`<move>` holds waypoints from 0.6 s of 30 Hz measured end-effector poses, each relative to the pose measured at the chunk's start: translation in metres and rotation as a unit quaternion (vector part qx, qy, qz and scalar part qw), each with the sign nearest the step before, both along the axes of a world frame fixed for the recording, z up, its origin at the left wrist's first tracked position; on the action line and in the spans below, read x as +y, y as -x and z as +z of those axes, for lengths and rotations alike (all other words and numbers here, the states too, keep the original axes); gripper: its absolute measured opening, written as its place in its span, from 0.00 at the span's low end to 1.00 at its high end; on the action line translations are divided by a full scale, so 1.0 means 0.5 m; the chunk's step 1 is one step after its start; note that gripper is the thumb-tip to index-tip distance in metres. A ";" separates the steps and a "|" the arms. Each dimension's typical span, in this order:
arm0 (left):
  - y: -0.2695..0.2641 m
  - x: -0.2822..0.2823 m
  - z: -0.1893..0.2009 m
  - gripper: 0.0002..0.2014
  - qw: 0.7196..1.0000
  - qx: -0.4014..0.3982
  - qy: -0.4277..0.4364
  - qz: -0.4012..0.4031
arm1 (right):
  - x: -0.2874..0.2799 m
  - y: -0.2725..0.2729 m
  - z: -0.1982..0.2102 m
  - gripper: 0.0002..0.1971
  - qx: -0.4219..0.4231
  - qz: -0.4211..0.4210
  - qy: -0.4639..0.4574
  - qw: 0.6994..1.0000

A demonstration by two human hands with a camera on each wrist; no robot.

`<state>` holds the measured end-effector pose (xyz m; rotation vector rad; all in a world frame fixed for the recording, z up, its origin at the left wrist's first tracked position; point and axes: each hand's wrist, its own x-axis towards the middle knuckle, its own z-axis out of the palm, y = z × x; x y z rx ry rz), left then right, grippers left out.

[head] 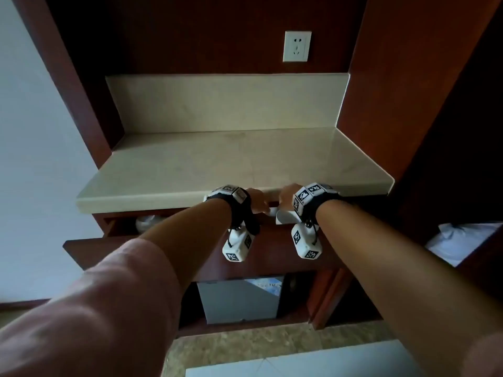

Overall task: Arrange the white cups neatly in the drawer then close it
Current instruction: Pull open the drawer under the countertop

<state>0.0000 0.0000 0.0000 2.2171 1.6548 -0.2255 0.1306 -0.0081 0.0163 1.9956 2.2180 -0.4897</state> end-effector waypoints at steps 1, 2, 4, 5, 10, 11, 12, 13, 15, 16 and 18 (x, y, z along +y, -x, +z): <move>0.000 -0.002 -0.006 0.19 1.000 -0.010 0.028 -0.005 | 0.001 0.000 -0.013 0.18 0.010 0.002 0.016 1.000; 0.005 -0.005 -0.013 0.18 0.998 -0.022 0.061 -0.001 | 0.000 -0.001 -0.022 0.15 0.004 0.004 0.020 1.000; 0.008 -0.017 -0.026 0.19 0.994 -0.042 0.097 0.004 | -0.003 -0.004 -0.046 0.10 -0.045 0.012 0.032 0.998; 0.009 -0.022 -0.032 0.20 0.994 -0.040 0.099 -0.001 | -0.004 -0.002 -0.057 0.13 -0.063 0.013 0.035 0.997; 0.010 -0.036 -0.064 0.23 0.995 -0.029 0.093 -0.015 | -0.033 0.001 -0.077 0.18 -0.070 0.037 0.030 0.996; 0.012 -0.039 -0.069 0.24 0.994 -0.039 0.100 -0.005 | -0.036 -0.001 -0.083 0.20 -0.074 0.031 0.038 0.996; 0.013 -0.041 -0.073 0.25 0.993 -0.046 0.105 0.006 | -0.038 -0.003 -0.088 0.21 -0.076 0.025 0.048 0.996; 0.014 -0.041 -0.079 0.26 0.992 -0.055 0.109 0.015 | -0.039 -0.008 -0.092 0.23 -0.070 0.022 0.044 0.996; 0.014 -0.044 -0.083 0.27 0.992 -0.056 0.109 0.022 | -0.044 -0.016 -0.096 0.23 -0.050 0.009 0.028 0.998; 0.015 -0.047 -0.082 0.27 0.993 -0.053 0.107 0.018 | -0.049 -0.019 -0.093 0.23 -0.043 0.005 0.025 0.999; 0.017 -0.054 -0.078 0.28 0.994 -0.036 0.105 -0.002 | -0.058 -0.022 -0.087 0.24 -0.045 0.007 0.025 0.999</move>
